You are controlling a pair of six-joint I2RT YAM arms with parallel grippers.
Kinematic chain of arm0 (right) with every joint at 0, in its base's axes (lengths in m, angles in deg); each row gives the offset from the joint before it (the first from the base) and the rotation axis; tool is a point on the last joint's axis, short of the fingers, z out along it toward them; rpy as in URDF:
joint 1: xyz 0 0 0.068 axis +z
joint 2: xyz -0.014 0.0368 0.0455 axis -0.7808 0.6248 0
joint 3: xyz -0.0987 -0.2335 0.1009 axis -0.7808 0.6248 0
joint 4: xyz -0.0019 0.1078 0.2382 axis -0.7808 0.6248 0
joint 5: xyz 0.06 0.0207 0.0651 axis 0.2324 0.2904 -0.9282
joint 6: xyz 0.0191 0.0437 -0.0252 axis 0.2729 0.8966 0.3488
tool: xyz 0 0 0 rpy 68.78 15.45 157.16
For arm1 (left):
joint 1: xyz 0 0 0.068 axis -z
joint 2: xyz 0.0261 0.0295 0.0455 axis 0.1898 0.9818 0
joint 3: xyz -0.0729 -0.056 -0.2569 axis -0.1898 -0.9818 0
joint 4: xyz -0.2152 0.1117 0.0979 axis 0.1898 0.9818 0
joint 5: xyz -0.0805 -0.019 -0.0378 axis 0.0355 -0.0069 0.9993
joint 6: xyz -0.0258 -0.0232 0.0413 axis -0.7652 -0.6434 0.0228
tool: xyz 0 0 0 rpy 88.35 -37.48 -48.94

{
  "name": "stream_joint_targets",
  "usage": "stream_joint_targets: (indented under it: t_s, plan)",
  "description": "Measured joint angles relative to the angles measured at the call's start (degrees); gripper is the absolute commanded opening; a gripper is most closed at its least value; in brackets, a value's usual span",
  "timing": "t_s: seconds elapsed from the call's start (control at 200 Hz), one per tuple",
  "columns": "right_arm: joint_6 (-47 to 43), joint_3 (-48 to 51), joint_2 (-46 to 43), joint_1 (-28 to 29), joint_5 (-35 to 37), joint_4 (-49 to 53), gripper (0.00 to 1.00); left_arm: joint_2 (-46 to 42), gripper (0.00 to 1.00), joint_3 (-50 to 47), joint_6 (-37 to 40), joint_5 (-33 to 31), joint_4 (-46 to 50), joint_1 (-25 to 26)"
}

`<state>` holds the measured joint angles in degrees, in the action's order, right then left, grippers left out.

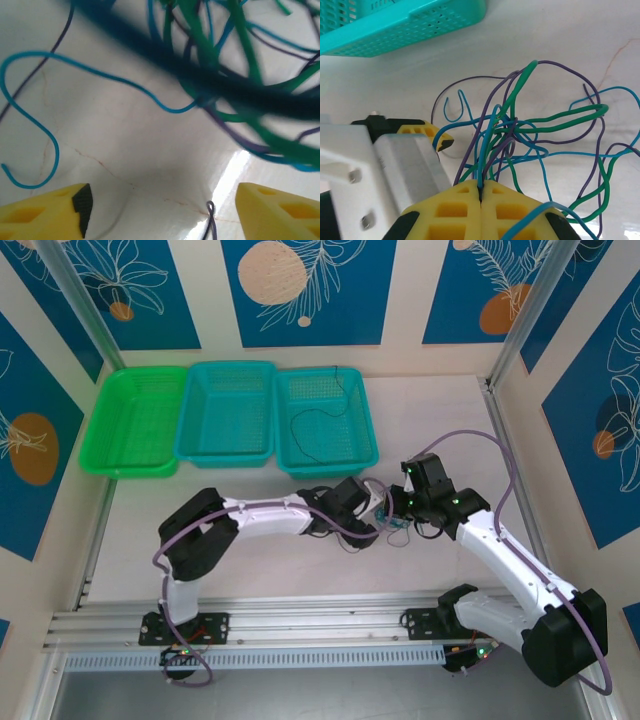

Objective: Untangle the cables

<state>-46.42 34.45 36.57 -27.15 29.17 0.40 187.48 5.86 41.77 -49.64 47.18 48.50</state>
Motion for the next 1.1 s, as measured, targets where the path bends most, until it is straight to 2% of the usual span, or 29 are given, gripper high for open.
stream_joint_targets:
  t_s: [0.06, 0.095, 0.135, 0.17, 0.295, 0.385, 0.46, 0.59, 0.655, 0.735, 0.805, 0.88, 1.01, 1.045, 1.1]
  plan:
    - [0.6, 0.0, 0.0, -0.3, 0.8, 0.2, 0.00, 0.2, 0.56, 0.1, 1.0, 0.5, 1.7, 0.0]
    - [1.0, 0.0, 0.0, -0.6, 1.2, 0.4, 0.00, 0.2, 0.46, 0.1, 1.2, 0.9, 2.5, 0.0]
    - [1.5, 0.0, 0.0, -1.0, 1.8, 0.7, 0.00, 0.2, 0.26, 0.1, 1.4, 1.2, 3.4, 0.0]
    - [2.0, 0.0, 0.0, -1.7, 2.3, 1.0, 0.00, 0.1, 0.00, 0.0, 1.7, 1.2, 4.1, 0.0]
    - [4.5, 0.0, 0.0, -6.1, 3.2, 1.4, 0.00, -2.0, 0.00, -3.1, 1.7, 1.1, 4.2, -0.3]
    - [7.0, 0.4, -0.1, -12.3, 4.3, 1.3, 0.02, -8.7, 0.00, -10.1, -0.3, 0.2, 3.4, -1.4]
    - [8.9, 2.4, -1.0, -20.0, 4.9, 1.0, 0.03, -17.7, 0.00, -17.0, -2.7, -1.1, 2.7, -4.1]
    - [11.2, 6.9, -2.1, -32.4, 5.3, 0.4, 0.03, -39.7, 0.00, -27.7, -7.1, -4.2, 3.3, -14.8]
    - [11.8, 7.9, -1.3, -34.9, 5.3, 0.2, 0.05, -48.9, 0.00, -29.9, -8.0, -6.7, 5.2, -19.4]
    - [12.0, 8.2, 1.0, -35.0, 4.6, -0.9, 0.08, -55.3, 0.00, -30.9, -8.6, -8.5, 7.9, -20.4]
    - [12.0, 8.2, 3.7, -33.7, 3.9, -2.2, 0.21, -58.0, 0.00, -32.2, -9.2, -9.0, 9.0, -20.4]
    - [12.3, 8.2, 5.6, -31.6, 3.0, -3.1, 0.40, -58.9, 0.00, -34.5, -10.3, -9.5, 9.6, -20.4]
    - [11.0, 7.7, 4.2, -28.4, 2.2, -2.5, 0.60, -57.9, 0.00, -38.4, -12.0, -11.3, 11.9, -20.4]
    - [10.3, 7.1, 3.0, -27.6, 2.2, -1.7, 0.62, -57.8, 0.00, -39.1, -12.3, -11.9, 12.5, -20.4]
    - [8.5, 5.7, 0.7, -26.0, 2.3, -0.2, 0.74, -57.9, 0.00, -39.9, -12.9, -12.4, 13.0, -20.4]
